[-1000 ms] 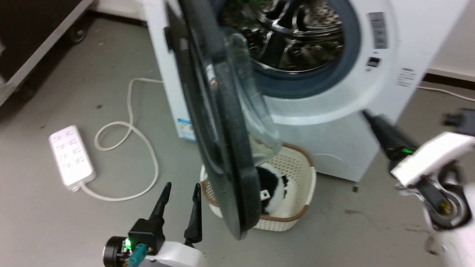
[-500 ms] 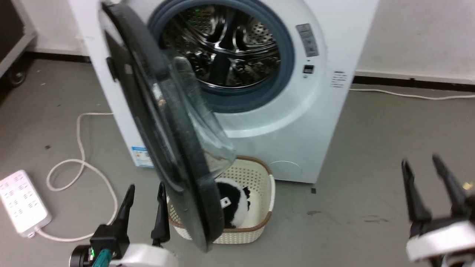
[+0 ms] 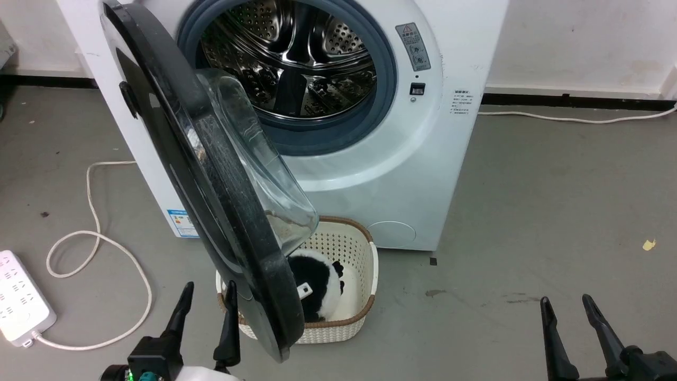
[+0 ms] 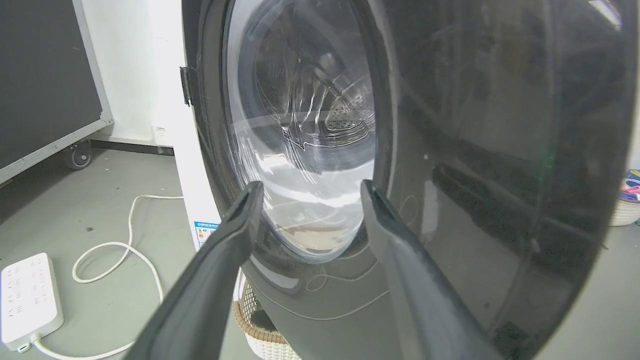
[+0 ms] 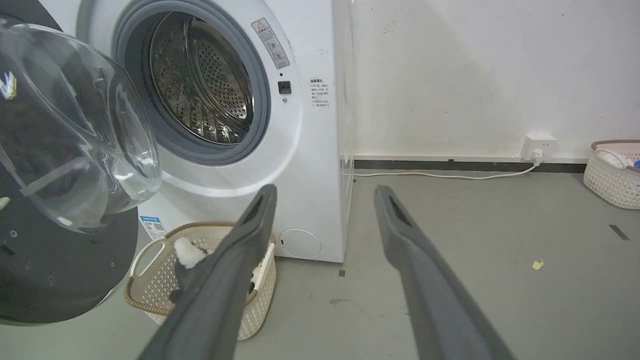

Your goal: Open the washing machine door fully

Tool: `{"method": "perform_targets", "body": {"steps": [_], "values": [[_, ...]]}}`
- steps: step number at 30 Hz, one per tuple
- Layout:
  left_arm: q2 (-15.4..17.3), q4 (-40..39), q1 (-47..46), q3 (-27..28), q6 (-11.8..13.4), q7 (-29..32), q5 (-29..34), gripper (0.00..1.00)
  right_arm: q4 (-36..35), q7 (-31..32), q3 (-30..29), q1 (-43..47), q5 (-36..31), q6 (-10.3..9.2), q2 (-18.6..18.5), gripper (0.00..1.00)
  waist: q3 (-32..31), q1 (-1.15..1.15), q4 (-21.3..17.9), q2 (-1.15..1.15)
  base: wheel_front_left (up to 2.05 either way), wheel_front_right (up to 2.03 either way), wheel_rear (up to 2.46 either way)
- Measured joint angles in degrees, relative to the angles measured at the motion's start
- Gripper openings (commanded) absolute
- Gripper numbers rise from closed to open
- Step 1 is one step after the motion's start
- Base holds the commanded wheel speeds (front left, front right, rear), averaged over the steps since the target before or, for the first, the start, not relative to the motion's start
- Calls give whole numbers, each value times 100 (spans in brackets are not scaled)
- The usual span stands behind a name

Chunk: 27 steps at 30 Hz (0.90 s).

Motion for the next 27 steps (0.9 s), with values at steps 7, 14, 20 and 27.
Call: {"method": "perform_targets", "body": {"steps": [7,14,20,27], "values": [[-8,0,47,60,55,0,112,0,-18,0,14,3,74,0,11,100,-24,0,42,0,0,0,0],[-16,-686,20,324,241,-1,230,0,-34,-1,29,1,131,0,14,100,-20,0,60,0,0,0,0],[-22,-1778,-497,753,414,-1,131,0,-104,-1,64,-5,158,0,16,100,-7,0,39,0,0,0,0],[-22,-2991,-1498,932,443,-2,-254,0,-107,-1,123,-16,271,0,20,100,34,0,-6,0,0,0,0]]}}
